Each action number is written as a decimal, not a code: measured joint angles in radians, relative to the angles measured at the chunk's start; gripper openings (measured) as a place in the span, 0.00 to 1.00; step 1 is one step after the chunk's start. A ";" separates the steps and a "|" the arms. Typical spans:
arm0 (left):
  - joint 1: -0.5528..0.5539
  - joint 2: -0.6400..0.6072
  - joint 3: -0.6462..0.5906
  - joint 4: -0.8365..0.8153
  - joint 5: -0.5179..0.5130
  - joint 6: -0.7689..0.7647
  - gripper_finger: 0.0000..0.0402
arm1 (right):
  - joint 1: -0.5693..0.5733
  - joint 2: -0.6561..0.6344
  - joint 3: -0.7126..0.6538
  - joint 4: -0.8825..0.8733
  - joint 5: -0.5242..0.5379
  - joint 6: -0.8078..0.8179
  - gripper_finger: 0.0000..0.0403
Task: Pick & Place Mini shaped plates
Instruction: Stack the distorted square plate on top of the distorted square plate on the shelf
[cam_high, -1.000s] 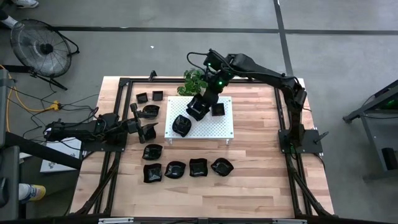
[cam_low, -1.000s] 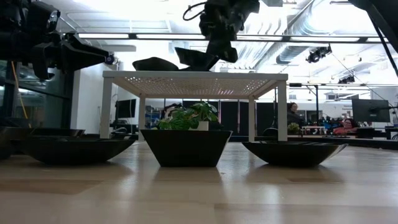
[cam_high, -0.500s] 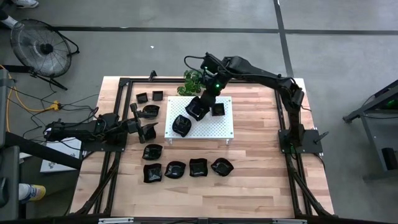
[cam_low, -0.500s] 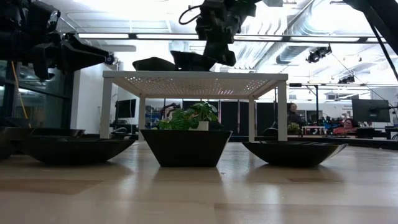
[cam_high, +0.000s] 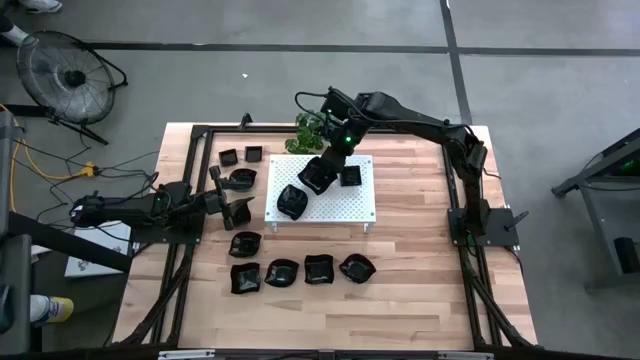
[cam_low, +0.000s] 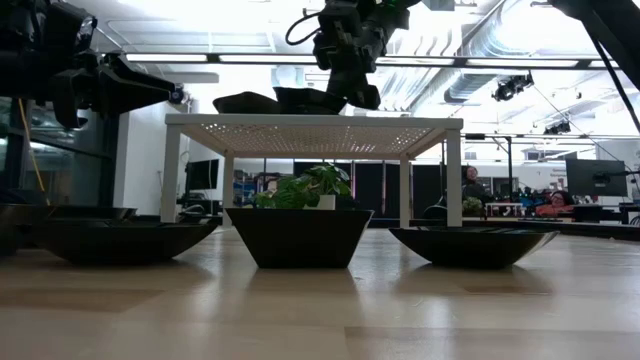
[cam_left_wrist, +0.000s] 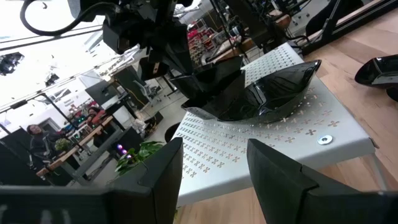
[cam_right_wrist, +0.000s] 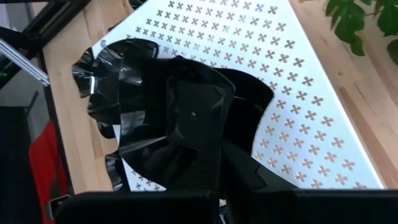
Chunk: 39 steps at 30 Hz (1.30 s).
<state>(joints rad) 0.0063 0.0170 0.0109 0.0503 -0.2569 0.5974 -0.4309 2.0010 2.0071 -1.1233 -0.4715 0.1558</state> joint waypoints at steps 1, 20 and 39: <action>0.000 0.000 0.000 0.000 0.000 0.000 0.44 | 0.000 0.000 0.000 -0.001 0.000 0.001 0.00; 0.000 0.000 0.000 0.000 0.005 0.000 0.44 | 0.000 0.002 0.000 -0.005 0.001 -0.006 0.00; 0.000 0.000 0.000 0.000 0.003 0.000 0.44 | 0.000 0.015 0.000 -0.009 0.001 -0.009 0.00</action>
<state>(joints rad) 0.0063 0.0170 0.0109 0.0503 -0.2535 0.5976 -0.4309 2.0155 2.0071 -1.1324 -0.4706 0.1466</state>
